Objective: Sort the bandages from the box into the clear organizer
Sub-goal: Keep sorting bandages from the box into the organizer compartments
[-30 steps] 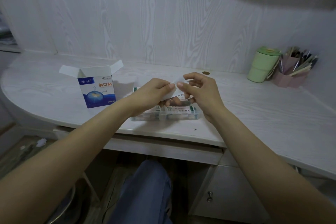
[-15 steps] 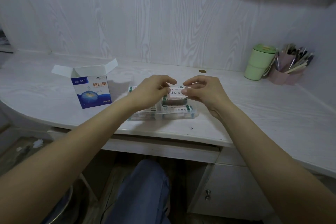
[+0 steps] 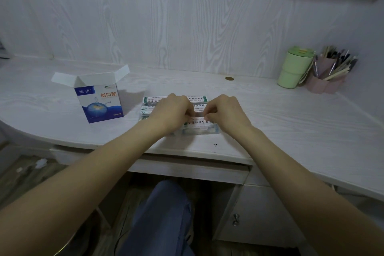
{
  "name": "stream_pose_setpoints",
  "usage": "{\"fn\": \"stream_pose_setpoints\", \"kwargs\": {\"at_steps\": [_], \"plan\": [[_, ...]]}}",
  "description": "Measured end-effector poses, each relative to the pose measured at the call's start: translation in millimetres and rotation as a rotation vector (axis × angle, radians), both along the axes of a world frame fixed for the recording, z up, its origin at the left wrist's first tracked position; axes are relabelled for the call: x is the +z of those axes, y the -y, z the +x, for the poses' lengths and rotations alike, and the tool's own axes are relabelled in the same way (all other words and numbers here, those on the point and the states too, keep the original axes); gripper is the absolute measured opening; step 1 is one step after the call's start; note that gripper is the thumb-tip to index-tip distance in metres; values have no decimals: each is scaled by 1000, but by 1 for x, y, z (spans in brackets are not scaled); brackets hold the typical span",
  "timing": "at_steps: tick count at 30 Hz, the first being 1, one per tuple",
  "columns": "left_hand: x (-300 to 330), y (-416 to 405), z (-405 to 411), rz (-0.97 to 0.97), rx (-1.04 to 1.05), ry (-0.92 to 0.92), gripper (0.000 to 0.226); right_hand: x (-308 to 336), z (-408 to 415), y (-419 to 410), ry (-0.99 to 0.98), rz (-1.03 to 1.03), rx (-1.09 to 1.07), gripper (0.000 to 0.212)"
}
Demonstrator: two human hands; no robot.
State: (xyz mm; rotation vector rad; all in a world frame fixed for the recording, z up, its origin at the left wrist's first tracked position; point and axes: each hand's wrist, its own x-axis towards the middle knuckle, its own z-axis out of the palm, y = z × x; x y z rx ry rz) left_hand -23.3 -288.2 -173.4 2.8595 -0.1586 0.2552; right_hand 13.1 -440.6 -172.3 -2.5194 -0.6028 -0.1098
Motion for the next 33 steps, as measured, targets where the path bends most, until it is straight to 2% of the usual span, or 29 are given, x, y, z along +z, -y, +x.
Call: {"fn": "stream_pose_setpoints", "kwargs": {"at_steps": [3, 10, 17, 22, 27, 33], "plan": [[2, 1, 0, 160, 21, 17, 19, -1, 0, -1, 13, -118, -22, 15], [6, 4, 2, 284, 48, -56, 23, -2, 2, -1, 7, -193, 5, 9], [5, 1, 4, 226, 37, -117, 26, -2, 1, 0, -5, -185, 14, 9], [0, -3, 11, 148, 15, -115, 19, -1, -1, 0, -19, -176, 6, 9], [7, -8, 6, 44, 24, -5, 19, 4, -7, 1, -12, -158, 1, 8], [32, -31, -19, -36, 76, 193, 22, 29, -15, -22, 118, -59, 9, 15]]}}
